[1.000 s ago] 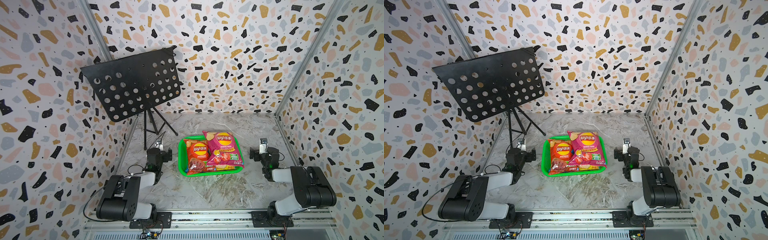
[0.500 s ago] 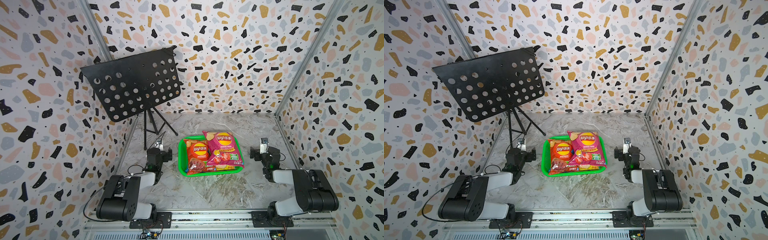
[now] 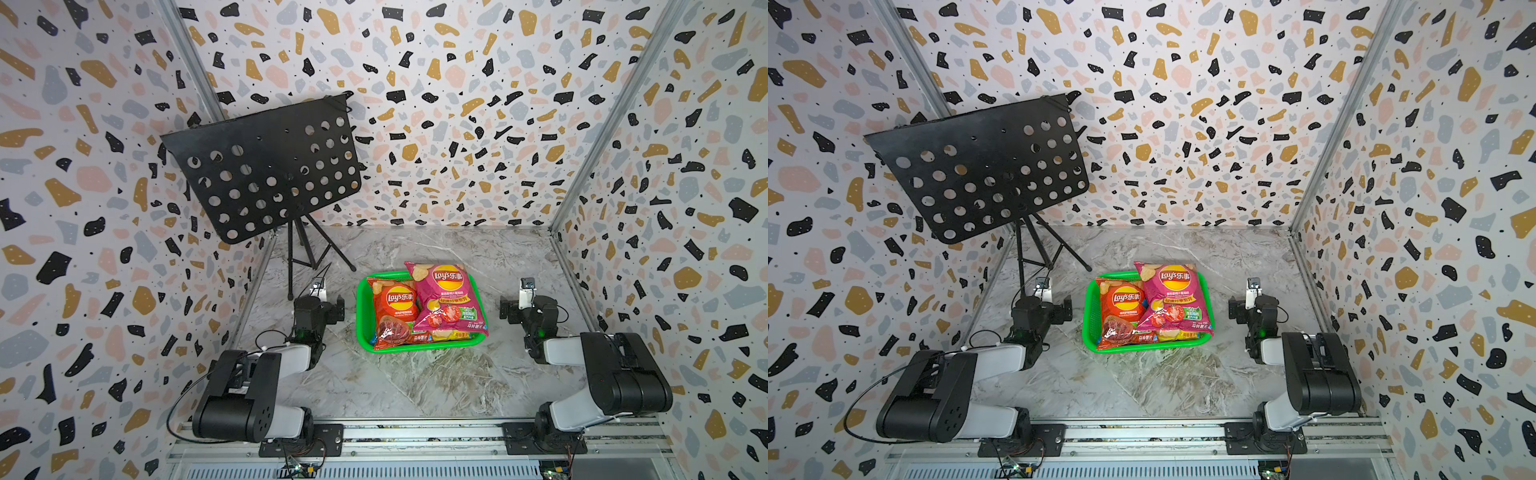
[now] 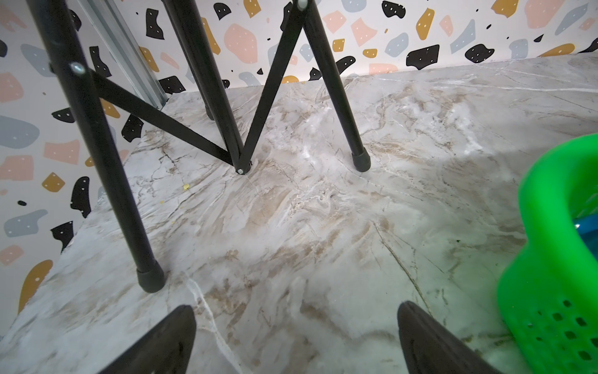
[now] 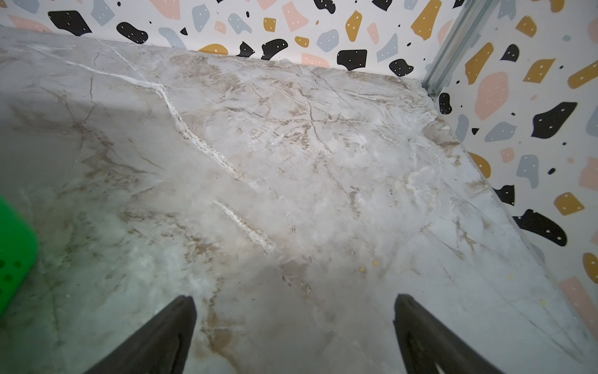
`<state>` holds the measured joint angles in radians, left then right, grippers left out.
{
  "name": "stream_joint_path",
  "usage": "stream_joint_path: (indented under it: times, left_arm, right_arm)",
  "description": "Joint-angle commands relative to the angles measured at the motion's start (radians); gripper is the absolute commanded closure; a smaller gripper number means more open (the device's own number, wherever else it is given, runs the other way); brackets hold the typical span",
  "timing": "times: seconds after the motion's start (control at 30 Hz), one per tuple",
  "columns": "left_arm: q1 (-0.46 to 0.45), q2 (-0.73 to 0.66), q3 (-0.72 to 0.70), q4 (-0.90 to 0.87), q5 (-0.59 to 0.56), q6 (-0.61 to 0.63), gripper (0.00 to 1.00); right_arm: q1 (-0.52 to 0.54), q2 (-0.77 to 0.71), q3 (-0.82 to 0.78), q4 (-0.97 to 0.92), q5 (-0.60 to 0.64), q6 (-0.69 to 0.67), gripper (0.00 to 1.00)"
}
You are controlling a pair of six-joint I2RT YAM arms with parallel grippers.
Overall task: Put the potato chips into the basket
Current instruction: Reset both arms
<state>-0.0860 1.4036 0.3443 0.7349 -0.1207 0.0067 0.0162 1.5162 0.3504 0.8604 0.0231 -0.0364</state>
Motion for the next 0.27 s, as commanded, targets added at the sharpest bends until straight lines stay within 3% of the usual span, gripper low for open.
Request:
stream_joint_path:
  times: [0.0,0.23]
  left_arm:
    - [0.005,0.012,-0.01,0.053,0.018,0.013,0.0]
    - [0.005,0.006,-0.011,0.048,0.04,0.019,0.0]
  right_arm:
    - [0.002,-0.008,0.012,-0.004,0.004,0.01,0.0]
    - [0.002,-0.005,0.01,0.007,0.002,0.01,0.0]
